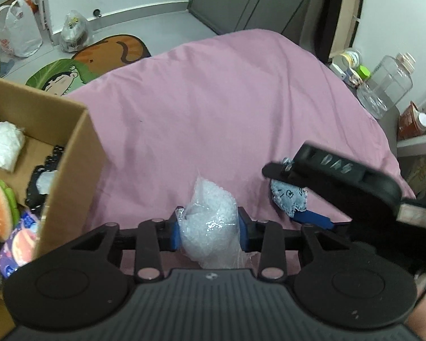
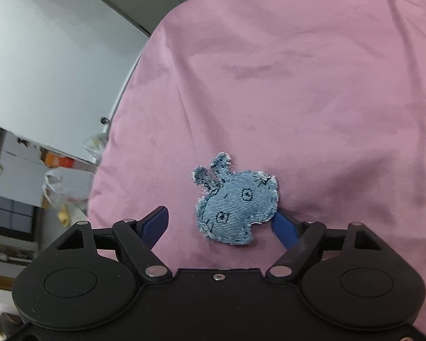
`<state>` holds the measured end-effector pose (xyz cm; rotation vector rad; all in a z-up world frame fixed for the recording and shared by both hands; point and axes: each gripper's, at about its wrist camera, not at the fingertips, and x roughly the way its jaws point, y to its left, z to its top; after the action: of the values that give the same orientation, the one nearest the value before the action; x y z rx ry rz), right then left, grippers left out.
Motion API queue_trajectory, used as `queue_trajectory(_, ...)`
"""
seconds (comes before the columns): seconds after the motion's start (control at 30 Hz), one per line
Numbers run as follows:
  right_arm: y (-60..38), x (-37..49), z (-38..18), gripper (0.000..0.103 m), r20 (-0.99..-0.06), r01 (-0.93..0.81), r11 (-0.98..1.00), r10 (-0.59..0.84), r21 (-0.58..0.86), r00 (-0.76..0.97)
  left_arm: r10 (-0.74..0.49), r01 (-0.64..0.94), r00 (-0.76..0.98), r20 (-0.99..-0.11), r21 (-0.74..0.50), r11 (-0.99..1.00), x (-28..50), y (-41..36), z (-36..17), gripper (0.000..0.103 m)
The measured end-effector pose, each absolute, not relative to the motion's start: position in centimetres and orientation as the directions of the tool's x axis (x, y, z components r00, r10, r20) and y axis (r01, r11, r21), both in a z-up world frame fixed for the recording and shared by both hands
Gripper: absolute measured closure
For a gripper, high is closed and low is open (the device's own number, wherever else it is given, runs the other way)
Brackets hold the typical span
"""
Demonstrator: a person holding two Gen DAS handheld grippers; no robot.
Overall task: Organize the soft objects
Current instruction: 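Grasp the plastic bundle with the left gripper while the right grasps the denim bunny plush, then carry the plastic bundle with the left tool while the right carries the denim bunny toward the box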
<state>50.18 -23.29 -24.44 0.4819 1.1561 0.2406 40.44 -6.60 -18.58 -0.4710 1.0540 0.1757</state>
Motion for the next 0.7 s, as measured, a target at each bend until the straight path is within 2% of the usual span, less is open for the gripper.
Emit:
queue_trajectory(0.03,-23.0,50.2,-24.5,0.051,-0.831,0.057,0.890,0.396,0.451,0.391,-0.082,-0.363,0.492,-0.867,-0.290,0.885,40.3,-6.5,-18.4,0.067)
queue_trajectory(0.07,-22.9,50.2,-24.5,0.073,-0.845,0.059,0.906,0.365,0.419,0.391,-0.081,-0.362,0.495,-0.865,-0.290,0.886,40.2,-6.4,-18.3,0.067)
queue_trajectory(0.1,-22.9,50.1,-24.4,0.078,-0.848,0.059,0.910,0.357,0.411,0.391,-0.079,-0.358,0.498,-0.864,-0.288,0.888,40.1,-6.3,-18.1,0.067)
queue_trajectory(0.27,-23.1,49.2,-23.6,0.083,-0.835,0.035,0.909,0.366,0.416,0.410,-0.074,-0.361,0.510,-0.857,-0.291,0.886,39.1,-5.9,-17.3,0.067)
queue_trajectory(0.7,-25.4,45.8,-19.7,0.084,-0.777,0.000,0.891,0.396,0.454,0.489,-0.041,-0.376,0.556,-0.830,-0.295,0.879,34.8,-4.9,-14.6,0.067)
